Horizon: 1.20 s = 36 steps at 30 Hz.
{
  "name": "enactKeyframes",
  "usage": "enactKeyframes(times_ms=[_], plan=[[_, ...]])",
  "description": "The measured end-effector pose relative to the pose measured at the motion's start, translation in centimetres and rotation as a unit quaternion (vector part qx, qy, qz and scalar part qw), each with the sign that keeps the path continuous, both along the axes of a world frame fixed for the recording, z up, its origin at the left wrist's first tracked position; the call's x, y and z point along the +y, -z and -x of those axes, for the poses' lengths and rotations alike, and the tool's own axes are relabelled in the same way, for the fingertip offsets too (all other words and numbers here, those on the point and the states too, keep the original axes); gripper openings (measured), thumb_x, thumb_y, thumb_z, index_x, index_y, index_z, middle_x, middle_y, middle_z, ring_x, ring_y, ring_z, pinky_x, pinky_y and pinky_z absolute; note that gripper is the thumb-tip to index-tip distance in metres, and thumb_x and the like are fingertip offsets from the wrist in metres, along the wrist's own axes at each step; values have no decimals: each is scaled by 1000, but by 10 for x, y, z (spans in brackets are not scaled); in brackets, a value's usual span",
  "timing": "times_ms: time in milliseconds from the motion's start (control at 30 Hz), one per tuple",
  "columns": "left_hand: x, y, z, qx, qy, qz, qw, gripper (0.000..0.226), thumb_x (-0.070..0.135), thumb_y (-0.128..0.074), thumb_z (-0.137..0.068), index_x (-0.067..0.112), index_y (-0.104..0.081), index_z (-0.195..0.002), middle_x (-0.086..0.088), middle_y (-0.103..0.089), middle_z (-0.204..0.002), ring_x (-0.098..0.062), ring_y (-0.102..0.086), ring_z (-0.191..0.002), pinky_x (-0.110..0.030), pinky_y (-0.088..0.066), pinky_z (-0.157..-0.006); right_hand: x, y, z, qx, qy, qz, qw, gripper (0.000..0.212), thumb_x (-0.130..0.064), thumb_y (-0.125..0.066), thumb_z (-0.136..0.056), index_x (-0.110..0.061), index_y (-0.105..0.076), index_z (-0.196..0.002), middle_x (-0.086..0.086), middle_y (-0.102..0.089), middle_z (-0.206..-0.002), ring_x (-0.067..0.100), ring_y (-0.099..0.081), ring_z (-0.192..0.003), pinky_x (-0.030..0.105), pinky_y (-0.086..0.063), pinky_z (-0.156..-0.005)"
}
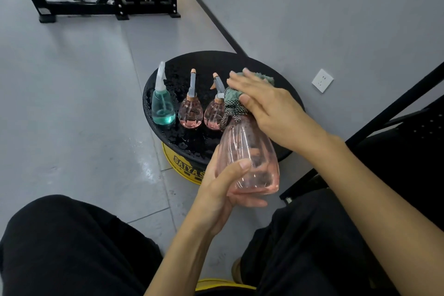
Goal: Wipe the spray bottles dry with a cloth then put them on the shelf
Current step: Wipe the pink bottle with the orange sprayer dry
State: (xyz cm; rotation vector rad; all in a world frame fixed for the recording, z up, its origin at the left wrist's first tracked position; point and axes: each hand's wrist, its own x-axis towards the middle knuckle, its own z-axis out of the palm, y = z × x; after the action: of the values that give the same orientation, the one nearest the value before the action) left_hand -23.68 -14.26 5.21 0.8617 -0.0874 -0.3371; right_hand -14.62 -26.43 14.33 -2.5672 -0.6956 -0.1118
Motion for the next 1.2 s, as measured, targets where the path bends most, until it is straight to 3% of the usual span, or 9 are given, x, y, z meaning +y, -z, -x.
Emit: enactKeyframes(times_ms=[167, 267, 367, 533, 733, 867, 1000, 1200], plan=[[4, 4, -3, 10, -18, 8, 1000, 71, 35, -72, -64, 26, -51, -131, -15, -65, -122, -35, -69, -97, -35, -59, -51, 2, 4, 25, 22, -20, -17, 999, 39, -21, -41, -102, -21, -46, -141, -9, -39, -150, 0, -24, -141, 18, -16, -117], [8, 6, -6, 26, -44, 18, 999, 77, 37, -79, -59, 22, -52, -130, -16, -68, -116, -34, -71, -90, -35, -59, -52, -2, 3, 47, 48, -21, -46, 998, 40, -23, -41, -102, -23, -45, -141, -14, -39, -149, -6, -28, -138, 17, -23, -115], [12, 5, -10, 54, -47, 26, 997, 96, 48, -89, -45, 11, -54, -127, -13, -72, -103, -29, -72, -84, -36, -59, -55, -4, 6, 68, 43, -37, -59, 997, 43, -21, -41, -100, -21, -44, -143, -12, -38, -150, -7, -27, -138, 15, -23, -114], [15, 4, -9, 42, -36, 22, 998, 77, 45, -84, -52, 19, -59, -120, -10, -72, -96, -27, -72, -79, -39, -60, -60, 2, 19, 73, -3, -30, -84, 996, 43, -22, -40, -101, -19, -42, -144, -10, -37, -151, -1, -20, -143, 22, -20, -117], [8, 3, -6, 47, -38, 18, 998, 75, 32, -78, -56, 18, -51, -125, -18, -68, -110, -34, -71, -86, -35, -58, -58, 7, 18, 39, -14, 40, -82, 996, 44, -27, -34, -103, -18, -38, -145, -7, -33, -153, 6, -13, -146, 7, -7, -113], [12, 5, -10, 34, -54, 11, 998, 72, 33, -70, -64, 14, -51, -130, -16, -68, -112, -32, -71, -87, -35, -58, -63, 13, 18, 44, 11, 66, -85, 994, 45, -28, -36, -103, -18, -35, -147, -6, -32, -154, 3, -20, -143, 14, -15, -115], [17, 6, -12, 30, -74, 16, 997, 72, 32, -68, -71, 6, -48, -135, -14, -68, -109, -25, -70, -89, -40, -57, -68, 17, 25, 68, 17, 31, -79, 996, 51, -34, -36, -99, -20, -33, -148, -10, -30, -155, -2, -20, -142, 16, -18, -115], [10, 4, -8, 12, -48, -22, 999, 69, 33, -77, -58, 11, -58, -121, -10, -73, -96, -28, -72, -80, -39, -59, -69, 15, 21, 55, -7, 29, -106, 994, 46, -25, -37, -100, -17, -41, -144, -5, -38, -151, 2, -27, -141, 14, -19, -114]])
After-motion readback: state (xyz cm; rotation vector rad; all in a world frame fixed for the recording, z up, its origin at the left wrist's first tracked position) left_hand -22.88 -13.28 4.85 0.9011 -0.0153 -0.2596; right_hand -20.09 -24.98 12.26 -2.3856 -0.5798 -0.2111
